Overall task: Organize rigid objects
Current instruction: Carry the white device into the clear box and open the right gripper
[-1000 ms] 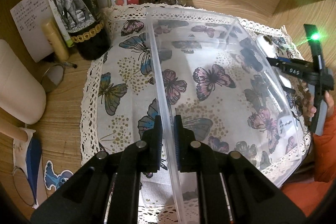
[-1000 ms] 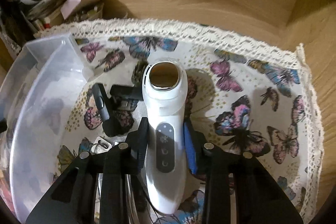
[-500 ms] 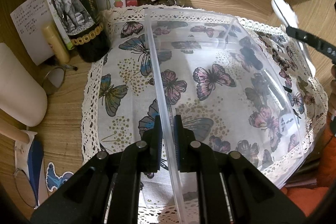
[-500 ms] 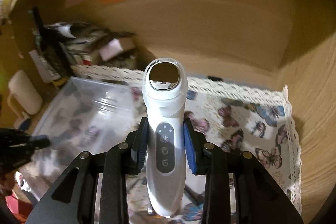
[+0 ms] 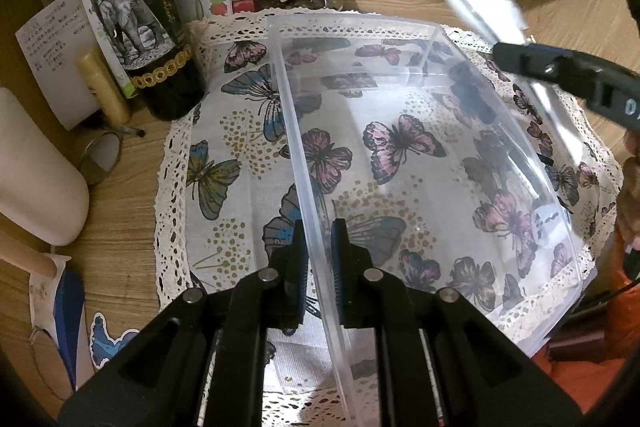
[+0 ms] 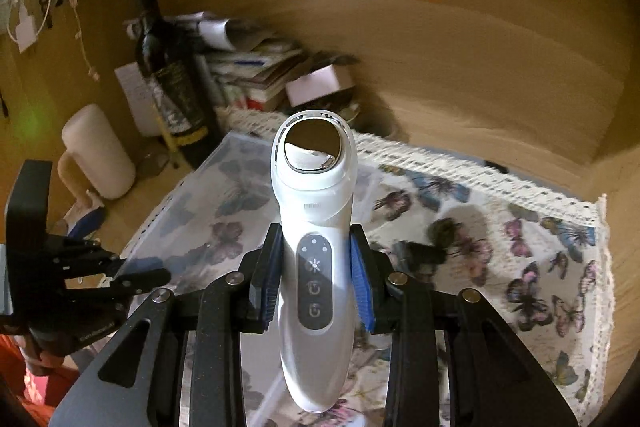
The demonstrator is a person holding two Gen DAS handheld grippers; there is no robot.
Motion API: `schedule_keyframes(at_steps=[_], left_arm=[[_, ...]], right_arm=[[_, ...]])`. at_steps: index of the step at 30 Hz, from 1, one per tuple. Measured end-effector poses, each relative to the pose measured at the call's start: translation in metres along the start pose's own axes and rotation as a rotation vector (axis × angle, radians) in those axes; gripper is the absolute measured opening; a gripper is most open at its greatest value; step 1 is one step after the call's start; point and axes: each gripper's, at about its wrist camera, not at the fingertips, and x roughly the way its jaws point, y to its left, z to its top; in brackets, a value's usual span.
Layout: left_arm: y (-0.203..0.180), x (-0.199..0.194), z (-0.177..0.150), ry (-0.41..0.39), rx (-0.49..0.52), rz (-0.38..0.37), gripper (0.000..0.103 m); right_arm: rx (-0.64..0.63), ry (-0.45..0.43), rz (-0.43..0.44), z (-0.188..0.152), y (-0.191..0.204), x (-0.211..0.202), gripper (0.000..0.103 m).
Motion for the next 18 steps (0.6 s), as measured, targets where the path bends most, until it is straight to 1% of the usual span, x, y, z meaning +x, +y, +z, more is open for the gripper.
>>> schedule_keyframes(at_steps=[6, 12, 16, 18], left_arm=[[0.0, -0.001, -0.001, -0.006, 0.006, -0.012, 0.012], [0.0, -0.001, -0.001, -0.007, 0.013, -0.021, 0.013], [0.001, -0.001, -0.001, -0.006, 0.016, -0.025, 0.013], [0.001, -0.001, -0.001, -0.005, 0.015, -0.027, 0.013]], right_arm=[[-0.018, 0.075, 0.017, 0.002, 0.015, 0.024, 0.029], [-0.017, 0.142, 0.022, 0.004, 0.017, 0.045, 0.029], [-0.026, 0.172, 0.013, 0.005, 0.019, 0.055, 0.03], [-0.025, 0.195, 0.023, 0.004, 0.019, 0.06, 0.03]])
